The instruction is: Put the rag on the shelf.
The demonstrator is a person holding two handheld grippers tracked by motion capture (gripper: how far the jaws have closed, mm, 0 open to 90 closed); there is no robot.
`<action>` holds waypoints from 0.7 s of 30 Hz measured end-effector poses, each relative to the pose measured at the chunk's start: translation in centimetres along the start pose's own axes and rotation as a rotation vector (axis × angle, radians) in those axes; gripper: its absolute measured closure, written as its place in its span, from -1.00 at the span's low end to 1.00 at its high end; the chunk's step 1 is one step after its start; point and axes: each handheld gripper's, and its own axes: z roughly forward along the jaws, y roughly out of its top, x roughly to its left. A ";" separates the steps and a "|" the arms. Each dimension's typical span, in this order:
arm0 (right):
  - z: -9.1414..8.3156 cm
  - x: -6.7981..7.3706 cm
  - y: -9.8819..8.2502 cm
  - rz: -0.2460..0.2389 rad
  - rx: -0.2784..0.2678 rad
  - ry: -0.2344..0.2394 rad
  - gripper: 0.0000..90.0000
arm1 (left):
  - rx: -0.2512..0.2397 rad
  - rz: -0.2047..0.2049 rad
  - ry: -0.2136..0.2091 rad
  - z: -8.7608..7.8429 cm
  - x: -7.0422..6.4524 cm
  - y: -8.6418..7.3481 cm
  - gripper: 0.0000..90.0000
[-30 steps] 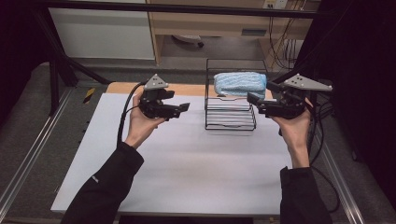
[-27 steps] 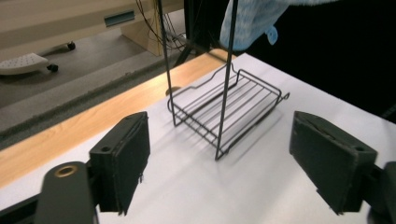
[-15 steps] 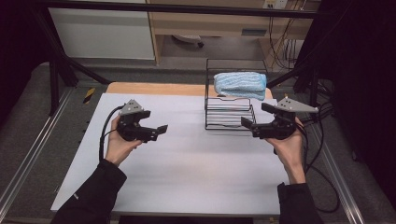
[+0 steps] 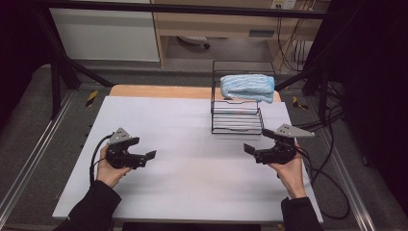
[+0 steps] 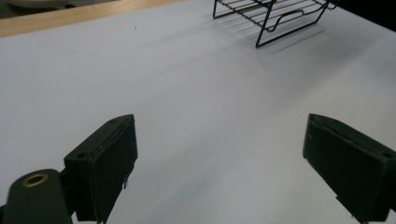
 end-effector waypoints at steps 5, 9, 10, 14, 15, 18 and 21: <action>0.5 0.0 -2.4 0.010 0.028 0.012 -0.99 | 0.019 0.010 0.008 -0.5 0.4 -1.6 -0.77; 0.7 -0.2 -4.4 0.009 0.068 0.019 -0.99 | 0.026 0.019 0.012 -0.9 0.5 -2.5 -0.77; 0.7 -0.2 -4.9 0.007 0.083 0.019 -0.99 | 0.029 0.018 0.015 -1.0 0.6 -2.7 -0.77; 0.6 -0.7 -6.6 0.014 0.120 0.027 -0.99 | 0.037 0.018 0.015 -1.1 0.7 -3.6 -0.76; 0.5 -0.7 -7.0 0.023 0.123 0.030 -0.99 | 0.040 0.019 0.015 -1.1 0.7 -3.8 -0.76; 0.3 -0.9 -8.0 0.023 0.132 0.028 -0.99 | 0.051 0.025 0.022 -1.0 0.7 -4.4 -0.76; 0.1 -1.2 -8.6 0.018 0.135 0.031 -0.99 | 0.058 0.035 0.028 -1.0 0.6 -4.7 -0.76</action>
